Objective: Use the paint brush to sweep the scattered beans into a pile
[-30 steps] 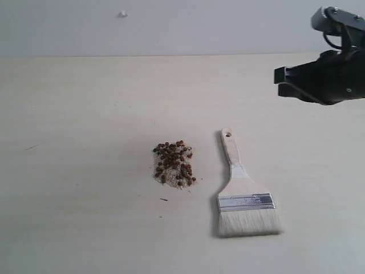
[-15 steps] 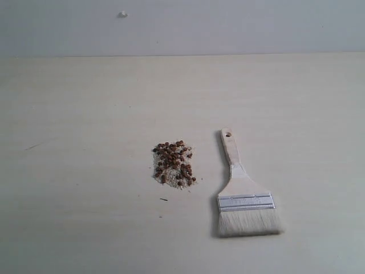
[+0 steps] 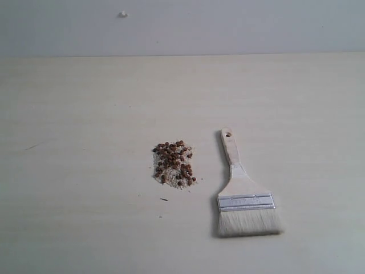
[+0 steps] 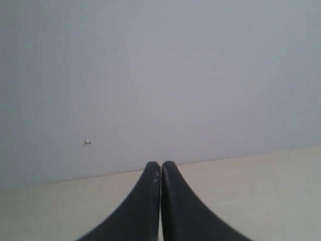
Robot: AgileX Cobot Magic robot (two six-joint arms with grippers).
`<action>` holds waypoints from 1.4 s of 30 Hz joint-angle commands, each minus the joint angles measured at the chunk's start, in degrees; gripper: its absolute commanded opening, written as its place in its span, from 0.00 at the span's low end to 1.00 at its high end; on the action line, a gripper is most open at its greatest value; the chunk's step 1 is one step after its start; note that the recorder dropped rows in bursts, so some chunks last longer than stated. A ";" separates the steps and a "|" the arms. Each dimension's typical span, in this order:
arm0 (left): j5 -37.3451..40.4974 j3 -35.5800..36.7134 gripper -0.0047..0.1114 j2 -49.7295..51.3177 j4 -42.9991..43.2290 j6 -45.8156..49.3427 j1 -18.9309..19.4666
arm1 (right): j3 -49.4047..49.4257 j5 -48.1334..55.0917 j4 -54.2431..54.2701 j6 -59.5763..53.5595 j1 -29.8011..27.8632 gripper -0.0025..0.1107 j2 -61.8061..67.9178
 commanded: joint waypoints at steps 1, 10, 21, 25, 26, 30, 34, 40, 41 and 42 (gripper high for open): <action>0.01 0.16 0.04 -0.34 0.07 0.08 -0.23 | 0.25 -0.20 -0.24 -0.38 -0.05 0.02 -0.81; 0.01 0.16 0.04 -0.34 0.07 0.08 -0.23 | 0.25 -1.72 -5.01 -0.58 -0.05 0.02 -0.84; 0.01 0.16 0.04 -0.34 0.07 0.08 -0.23 | 0.39 3.86 -76.39 68.27 -0.05 0.02 -16.91; 0.01 0.16 0.04 -0.34 0.07 0.08 -0.23 | 4.28 5.50 -79.07 69.53 -0.05 0.02 -23.77; 0.01 0.16 0.04 -0.34 0.07 0.08 -0.23 | 5.15 5.50 -79.88 69.53 -0.05 0.02 -24.81; 0.01 0.16 0.04 -0.34 0.07 0.08 -0.23 | 9.49 5.25 -82.66 69.53 -0.05 0.02 -25.26; 0.01 0.16 0.04 -0.34 0.07 0.08 -0.23 | 13.78 5.23 -84.92 69.43 -0.05 0.02 -25.26; 0.01 0.16 0.04 -0.34 0.07 0.08 -0.23 | 19.17 5.23 -86.11 69.43 -0.05 0.02 -25.26; 0.01 0.16 0.04 -0.34 0.07 0.08 -0.23 | 19.84 5.23 -86.11 69.43 -0.05 0.02 -25.26; 0.01 0.16 0.04 -0.34 0.07 0.08 -0.23 | 20.08 5.23 -86.11 69.43 -0.05 0.02 -25.26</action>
